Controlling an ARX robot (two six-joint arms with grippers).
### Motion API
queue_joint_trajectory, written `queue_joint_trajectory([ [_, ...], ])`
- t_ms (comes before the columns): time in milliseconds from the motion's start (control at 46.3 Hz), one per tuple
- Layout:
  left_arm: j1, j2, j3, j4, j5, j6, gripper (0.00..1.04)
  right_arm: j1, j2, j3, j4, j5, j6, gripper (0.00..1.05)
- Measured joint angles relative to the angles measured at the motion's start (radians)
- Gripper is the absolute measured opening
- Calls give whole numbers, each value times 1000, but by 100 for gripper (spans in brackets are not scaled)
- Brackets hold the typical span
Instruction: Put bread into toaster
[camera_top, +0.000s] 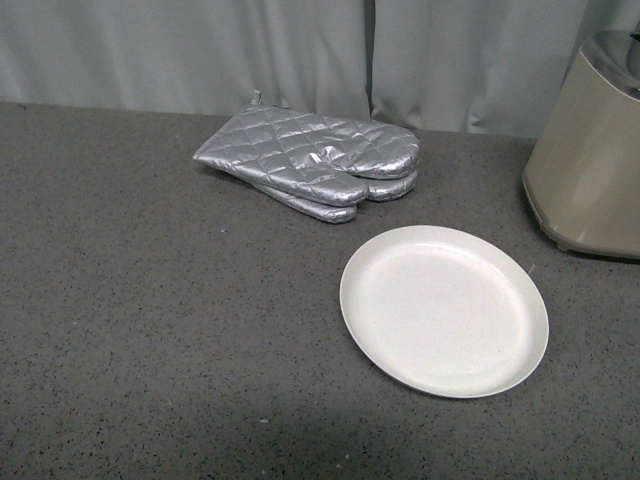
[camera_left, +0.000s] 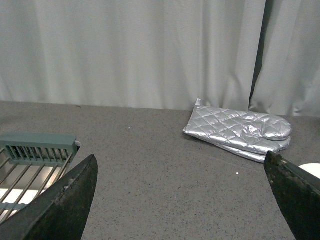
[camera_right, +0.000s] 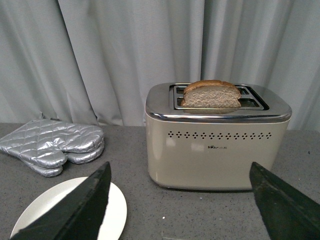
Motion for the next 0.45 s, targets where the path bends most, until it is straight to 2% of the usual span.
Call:
queue_joint_trajectory([
  [86,0,0,0,0,0,0,98,0,0,0,0,0,1,97],
  [151,0,0,0,0,0,0,98,0,0,0,0,0,1,94],
  [453,0,0,0,0,0,0,98,0,0,0,0,0,1,95],
])
